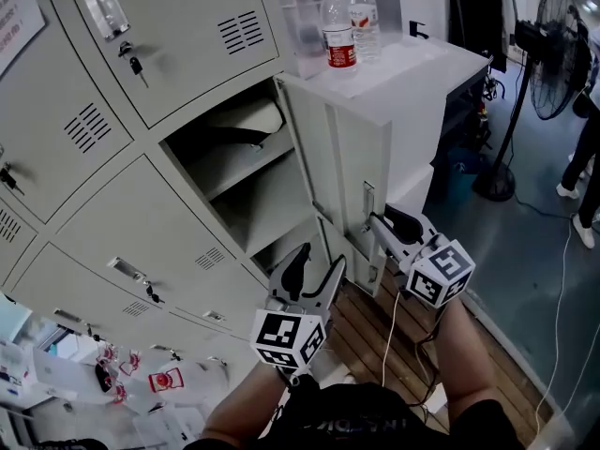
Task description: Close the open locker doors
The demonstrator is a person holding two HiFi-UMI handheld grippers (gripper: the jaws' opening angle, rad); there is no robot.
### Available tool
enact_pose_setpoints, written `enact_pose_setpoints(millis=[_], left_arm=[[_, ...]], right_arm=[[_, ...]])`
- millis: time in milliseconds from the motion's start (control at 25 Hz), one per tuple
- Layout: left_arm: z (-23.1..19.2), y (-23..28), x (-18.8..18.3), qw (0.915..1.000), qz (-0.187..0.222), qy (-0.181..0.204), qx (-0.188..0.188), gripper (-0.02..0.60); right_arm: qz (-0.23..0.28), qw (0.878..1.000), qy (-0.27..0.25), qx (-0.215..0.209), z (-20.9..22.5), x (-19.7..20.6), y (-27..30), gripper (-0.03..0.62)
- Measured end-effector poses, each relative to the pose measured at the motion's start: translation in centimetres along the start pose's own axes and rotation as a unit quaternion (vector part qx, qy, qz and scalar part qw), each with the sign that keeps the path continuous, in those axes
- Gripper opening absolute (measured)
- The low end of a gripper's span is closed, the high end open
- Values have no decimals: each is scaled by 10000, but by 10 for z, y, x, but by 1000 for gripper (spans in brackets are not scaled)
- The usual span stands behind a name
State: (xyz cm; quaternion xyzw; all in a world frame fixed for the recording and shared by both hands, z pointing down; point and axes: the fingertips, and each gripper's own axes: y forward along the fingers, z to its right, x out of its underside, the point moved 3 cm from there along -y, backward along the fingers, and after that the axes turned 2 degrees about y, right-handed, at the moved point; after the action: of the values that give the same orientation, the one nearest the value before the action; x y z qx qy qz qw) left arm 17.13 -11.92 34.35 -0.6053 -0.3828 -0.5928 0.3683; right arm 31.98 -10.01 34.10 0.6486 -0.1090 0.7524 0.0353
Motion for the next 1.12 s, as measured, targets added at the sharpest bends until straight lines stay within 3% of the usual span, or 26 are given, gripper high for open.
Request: enact_pose_setpoints(millis=[480,840,1120], left_arm=[[-4,-28,-4,9996,-56,132,-235,264],[-24,-42,-5,9996,-18,9,-291,264],[-49,-53,-1,9994,-1,-106,-320,264]], right_arm=[[-77,9994,151,-306,-22,7,6,110],[-154,9972,205,-708,-55,12,22,121],[-230,9962,-90,-830,-91,16,40,129]])
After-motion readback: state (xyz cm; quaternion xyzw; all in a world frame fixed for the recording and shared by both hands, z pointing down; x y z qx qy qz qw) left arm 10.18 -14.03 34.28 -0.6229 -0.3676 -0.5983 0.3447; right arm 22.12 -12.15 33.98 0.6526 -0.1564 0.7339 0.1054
